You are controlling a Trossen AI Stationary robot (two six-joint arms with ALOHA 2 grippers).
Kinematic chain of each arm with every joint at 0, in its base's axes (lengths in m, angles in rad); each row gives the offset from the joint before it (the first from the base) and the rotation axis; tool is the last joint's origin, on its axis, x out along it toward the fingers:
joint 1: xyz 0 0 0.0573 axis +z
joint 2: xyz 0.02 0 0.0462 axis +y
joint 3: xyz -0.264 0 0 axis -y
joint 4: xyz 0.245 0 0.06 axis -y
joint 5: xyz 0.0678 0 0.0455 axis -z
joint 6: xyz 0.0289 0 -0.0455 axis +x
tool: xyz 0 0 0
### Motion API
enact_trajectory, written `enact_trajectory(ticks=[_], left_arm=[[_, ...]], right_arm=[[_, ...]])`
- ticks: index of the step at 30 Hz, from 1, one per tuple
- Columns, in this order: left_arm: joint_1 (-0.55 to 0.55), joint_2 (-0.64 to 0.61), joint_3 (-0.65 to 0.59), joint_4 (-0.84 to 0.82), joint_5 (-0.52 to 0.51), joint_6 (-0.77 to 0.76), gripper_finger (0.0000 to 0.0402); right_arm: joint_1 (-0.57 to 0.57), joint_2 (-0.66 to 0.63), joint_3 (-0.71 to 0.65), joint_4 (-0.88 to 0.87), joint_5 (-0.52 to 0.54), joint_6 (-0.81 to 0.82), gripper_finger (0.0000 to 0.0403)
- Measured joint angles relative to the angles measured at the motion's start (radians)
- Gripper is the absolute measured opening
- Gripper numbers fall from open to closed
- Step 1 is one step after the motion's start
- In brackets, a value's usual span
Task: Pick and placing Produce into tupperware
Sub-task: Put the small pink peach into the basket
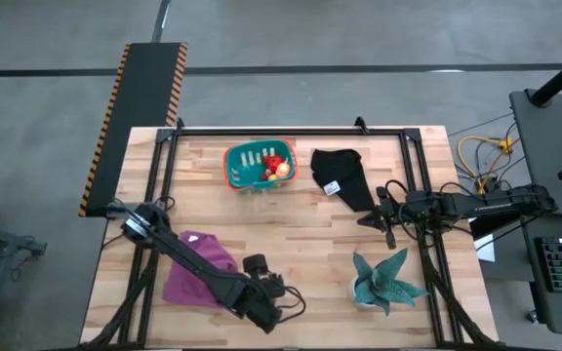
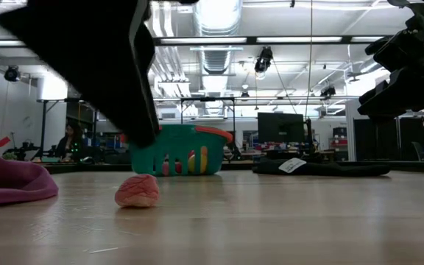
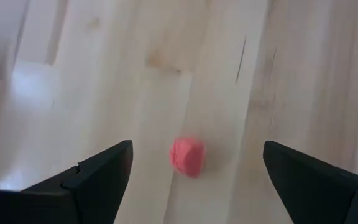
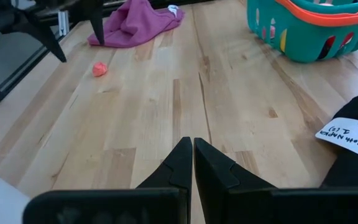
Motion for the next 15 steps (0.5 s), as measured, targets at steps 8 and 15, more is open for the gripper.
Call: enact_trajectory(ticks=[8,15], left_arm=[[0.007,0.051,0.000,-0.005,0.019,0.001,0.0345],[0.030,0.072,-0.013,-0.014,0.041,0.001,0.0345]], right_arm=[[0.000,0.000,0.000,0.000,0.000,0.000,0.0009],[0.000,0.000,0.000,0.000,0.000,0.000,0.0009]])
